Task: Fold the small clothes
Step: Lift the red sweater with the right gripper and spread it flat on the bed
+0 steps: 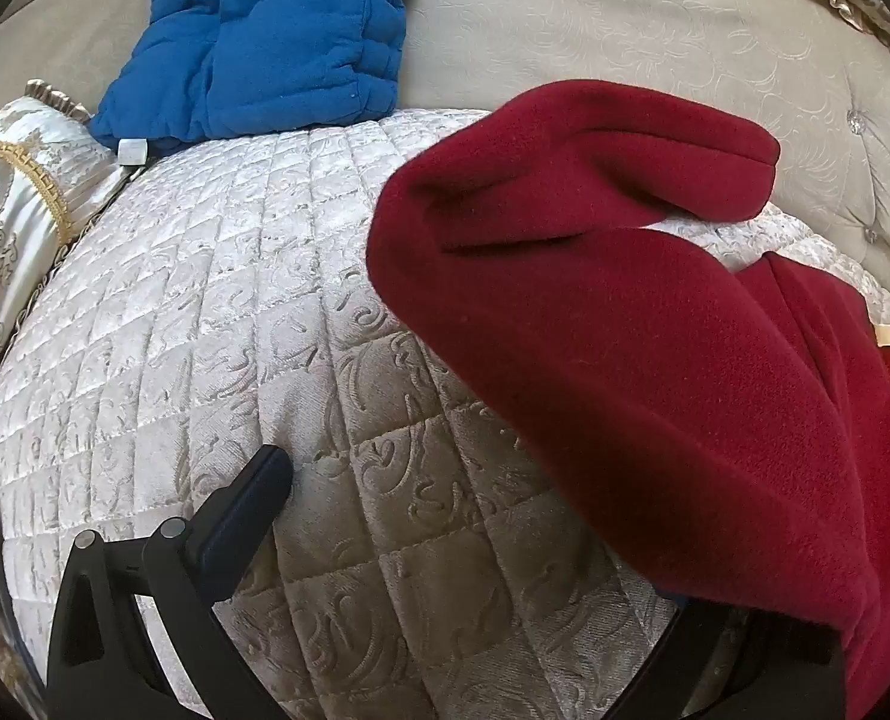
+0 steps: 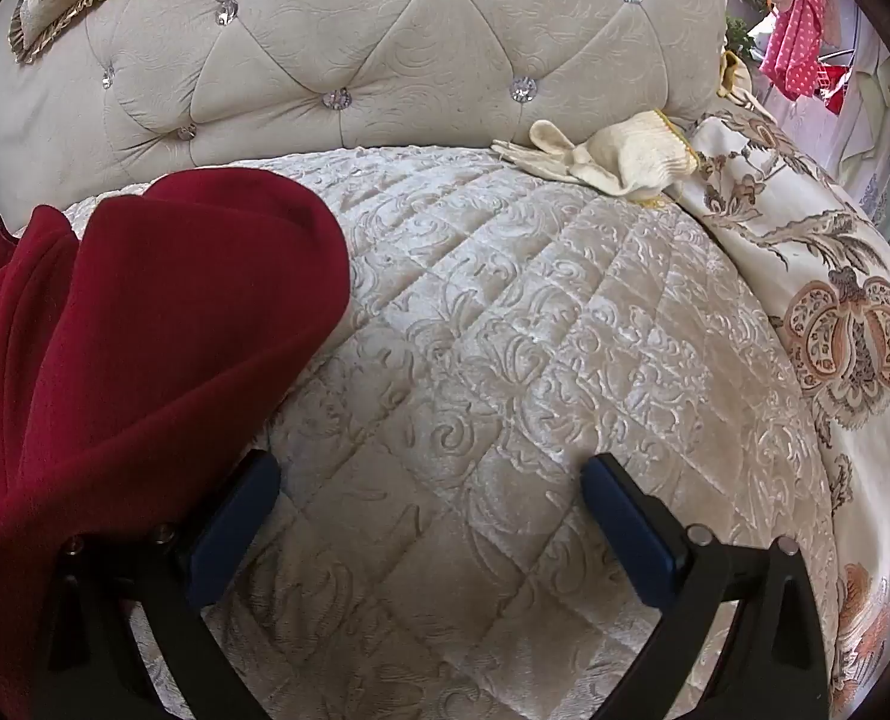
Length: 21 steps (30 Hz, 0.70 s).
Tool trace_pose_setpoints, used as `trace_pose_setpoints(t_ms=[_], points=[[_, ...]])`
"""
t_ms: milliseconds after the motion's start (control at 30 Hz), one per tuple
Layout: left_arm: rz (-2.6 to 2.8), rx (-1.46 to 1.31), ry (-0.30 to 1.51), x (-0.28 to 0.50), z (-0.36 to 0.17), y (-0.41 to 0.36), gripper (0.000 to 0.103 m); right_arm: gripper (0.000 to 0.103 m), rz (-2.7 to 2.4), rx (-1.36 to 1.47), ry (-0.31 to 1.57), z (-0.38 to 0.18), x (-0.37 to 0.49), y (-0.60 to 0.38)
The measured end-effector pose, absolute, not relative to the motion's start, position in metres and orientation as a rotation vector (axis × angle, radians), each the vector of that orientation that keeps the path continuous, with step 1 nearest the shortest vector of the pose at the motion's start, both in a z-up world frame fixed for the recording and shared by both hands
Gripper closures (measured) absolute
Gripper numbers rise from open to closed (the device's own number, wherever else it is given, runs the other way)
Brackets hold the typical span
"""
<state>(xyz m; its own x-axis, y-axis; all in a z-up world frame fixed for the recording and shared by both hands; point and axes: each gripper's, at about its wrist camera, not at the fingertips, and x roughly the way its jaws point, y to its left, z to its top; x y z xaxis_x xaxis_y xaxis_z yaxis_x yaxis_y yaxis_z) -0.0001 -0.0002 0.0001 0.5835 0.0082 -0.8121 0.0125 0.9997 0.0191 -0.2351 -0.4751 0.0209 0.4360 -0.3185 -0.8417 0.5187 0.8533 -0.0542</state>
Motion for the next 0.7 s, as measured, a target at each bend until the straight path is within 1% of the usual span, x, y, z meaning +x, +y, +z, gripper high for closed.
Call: trace_pose_setpoints(t_ms=[700], points=[[-0.006, 0.016, 0.95, 0.0, 0.0, 0.0, 0.017, 0.0, -0.526, 0.224, 0.991, 0.0201, -0.2364, -0.4749]])
